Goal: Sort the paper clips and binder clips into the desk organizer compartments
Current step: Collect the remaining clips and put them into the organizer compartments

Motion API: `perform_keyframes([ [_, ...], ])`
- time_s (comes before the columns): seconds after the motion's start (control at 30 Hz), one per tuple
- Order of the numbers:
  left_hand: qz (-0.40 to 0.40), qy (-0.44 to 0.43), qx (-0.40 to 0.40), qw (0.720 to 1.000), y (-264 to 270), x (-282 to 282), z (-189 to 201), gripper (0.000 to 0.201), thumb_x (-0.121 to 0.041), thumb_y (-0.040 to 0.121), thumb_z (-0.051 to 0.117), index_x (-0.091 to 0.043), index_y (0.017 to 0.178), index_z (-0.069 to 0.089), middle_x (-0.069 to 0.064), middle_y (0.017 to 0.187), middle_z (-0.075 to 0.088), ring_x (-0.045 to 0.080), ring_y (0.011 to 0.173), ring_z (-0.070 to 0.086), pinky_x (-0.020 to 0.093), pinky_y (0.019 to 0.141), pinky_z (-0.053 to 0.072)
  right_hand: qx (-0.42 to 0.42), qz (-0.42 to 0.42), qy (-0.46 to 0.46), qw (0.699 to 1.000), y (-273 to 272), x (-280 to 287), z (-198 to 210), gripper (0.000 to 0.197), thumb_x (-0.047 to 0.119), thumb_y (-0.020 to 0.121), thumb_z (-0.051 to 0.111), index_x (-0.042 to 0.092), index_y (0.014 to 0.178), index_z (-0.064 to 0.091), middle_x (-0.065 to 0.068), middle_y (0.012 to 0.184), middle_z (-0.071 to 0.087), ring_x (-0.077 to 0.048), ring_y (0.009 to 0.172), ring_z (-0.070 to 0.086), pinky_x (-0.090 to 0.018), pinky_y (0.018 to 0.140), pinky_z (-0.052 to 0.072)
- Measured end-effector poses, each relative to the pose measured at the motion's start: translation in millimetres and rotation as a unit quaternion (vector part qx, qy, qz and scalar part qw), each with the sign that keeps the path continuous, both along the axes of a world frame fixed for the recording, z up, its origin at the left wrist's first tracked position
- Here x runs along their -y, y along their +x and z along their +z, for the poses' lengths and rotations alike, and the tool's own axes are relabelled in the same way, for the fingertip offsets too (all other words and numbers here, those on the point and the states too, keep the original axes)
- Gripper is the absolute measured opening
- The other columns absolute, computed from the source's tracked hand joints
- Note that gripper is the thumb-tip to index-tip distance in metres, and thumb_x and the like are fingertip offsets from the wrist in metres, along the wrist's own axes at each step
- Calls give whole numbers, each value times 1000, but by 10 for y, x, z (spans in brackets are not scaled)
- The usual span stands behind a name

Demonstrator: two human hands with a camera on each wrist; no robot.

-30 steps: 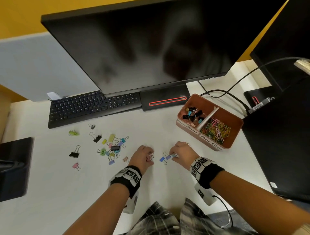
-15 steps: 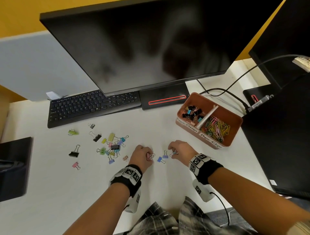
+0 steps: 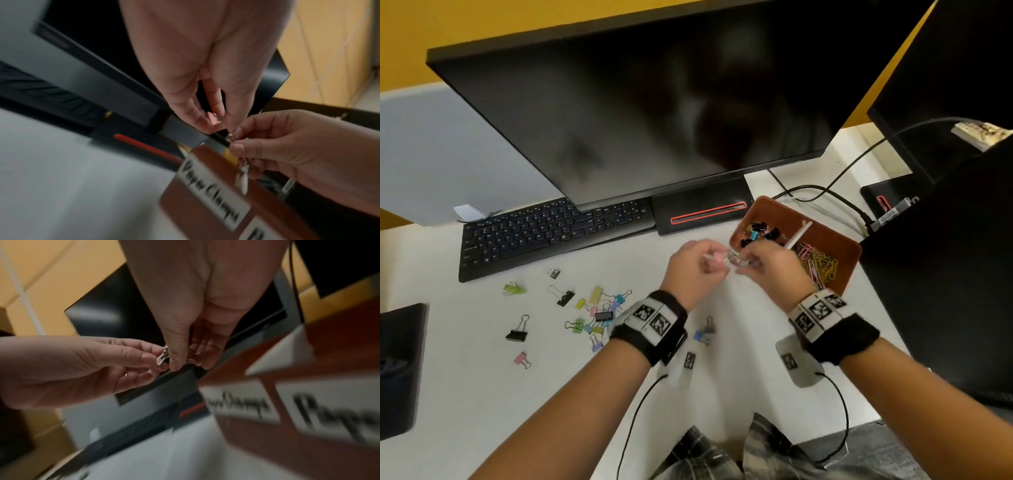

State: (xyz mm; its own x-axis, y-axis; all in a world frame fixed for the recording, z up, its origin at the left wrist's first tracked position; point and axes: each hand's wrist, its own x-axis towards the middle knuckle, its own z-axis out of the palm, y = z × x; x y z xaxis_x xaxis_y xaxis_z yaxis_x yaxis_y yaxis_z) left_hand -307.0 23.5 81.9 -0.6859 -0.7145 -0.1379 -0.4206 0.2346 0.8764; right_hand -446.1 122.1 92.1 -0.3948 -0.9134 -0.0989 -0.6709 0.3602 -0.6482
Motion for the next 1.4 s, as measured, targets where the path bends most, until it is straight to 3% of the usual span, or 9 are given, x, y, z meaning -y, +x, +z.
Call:
perform_keyframes([
  [0.1, -27, -26, -15, 999, -456, 101, 183, 24, -18, 83, 63, -24, 106, 64, -3, 111, 63, 0, 86, 61, 9, 79, 49, -7, -68, -22, 997, -267, 125, 249, 30, 18, 80, 71, 11, 107, 62, -4, 97, 62, -13, 79, 56, -23, 73, 51],
  [0.23, -50, -67, 27, 996, -500, 195, 201, 35, -22, 90, 55, -21, 124, 55, -1, 124, 54, 12, 113, 50, 23, 98, 39, -59, -90, 5, 994, -302, 156, 192, 43, 16, 84, 65, 20, 124, 50, -8, 125, 48, -23, 111, 54, -33, 98, 46],
  [0.33, -21, -84, 23, 996, -64, 321, 69, 28, -17, 89, 56, -21, 116, 60, -8, 109, 50, 14, 106, 52, 31, 95, 45, -60, 25, 3, 998, -70, 91, -4, 40, 25, 84, 65, 25, 121, 50, -2, 124, 49, -17, 112, 51, -33, 100, 44],
  [0.47, 42, -158, 114, 980, 859, 439, -340, 28, -10, 84, 59, -21, 110, 62, -1, 110, 54, 12, 97, 51, 34, 93, 45, -37, 196, 195, 960, 417, -12, -416, 59, 40, 80, 66, 31, 131, 39, -3, 129, 39, -25, 113, 49, -41, 96, 47],
  [0.67, 200, -114, 270, 935, 2075, 257, -812, 39, -19, 79, 67, -16, 116, 56, 14, 114, 49, 32, 105, 47, 40, 92, 40, 14, 185, 269, 945, 832, -57, -848, 61, 31, 77, 71, 24, 130, 41, -6, 126, 28, -24, 101, 54, -37, 93, 50],
  [0.8, 244, -39, 236, 940, 2288, 82, -906, 55, -30, 74, 74, -21, 121, 48, 8, 115, 45, 23, 102, 48, 36, 91, 43, 47, 159, 229, 959, 1038, -7, -957, 32, 10, 85, 61, 16, 115, 52, -5, 117, 35, -21, 92, 57, -33, 93, 49],
  [0.97, 147, -49, 237, 959, 2263, 116, -1037, 58, -21, 70, 76, -21, 122, 50, 4, 120, 44, 15, 109, 45, 27, 96, 39, 41, 170, 225, 959, 1206, 99, -981, 17, 15, 87, 60, 11, 104, 60, -2, 108, 43, -26, 96, 54, -27, 88, 44],
  [1.1, 115, -55, 226, 966, 2186, 217, -1014, 38, -9, 78, 67, -16, 113, 58, 3, 109, 47, 17, 87, 54, 31, 87, 49, 26, 163, 244, 955, 1246, 204, -960, 20, 21, 83, 65, 16, 102, 61, 0, 103, 47, -27, 99, 52, -29, 85, 42],
  [1.4, 117, -28, 176, 977, 2264, 299, -1019, 8, 3, 78, 66, -2, 84, 64, 0, 95, 43, 3, 69, 47, -2, 68, 35, 19, 187, 230, 955, 1438, 388, -953, 13, 11, 85, 61, 6, 96, 65, -3, 98, 51, -24, 93, 56, -21, 80, 38],
])
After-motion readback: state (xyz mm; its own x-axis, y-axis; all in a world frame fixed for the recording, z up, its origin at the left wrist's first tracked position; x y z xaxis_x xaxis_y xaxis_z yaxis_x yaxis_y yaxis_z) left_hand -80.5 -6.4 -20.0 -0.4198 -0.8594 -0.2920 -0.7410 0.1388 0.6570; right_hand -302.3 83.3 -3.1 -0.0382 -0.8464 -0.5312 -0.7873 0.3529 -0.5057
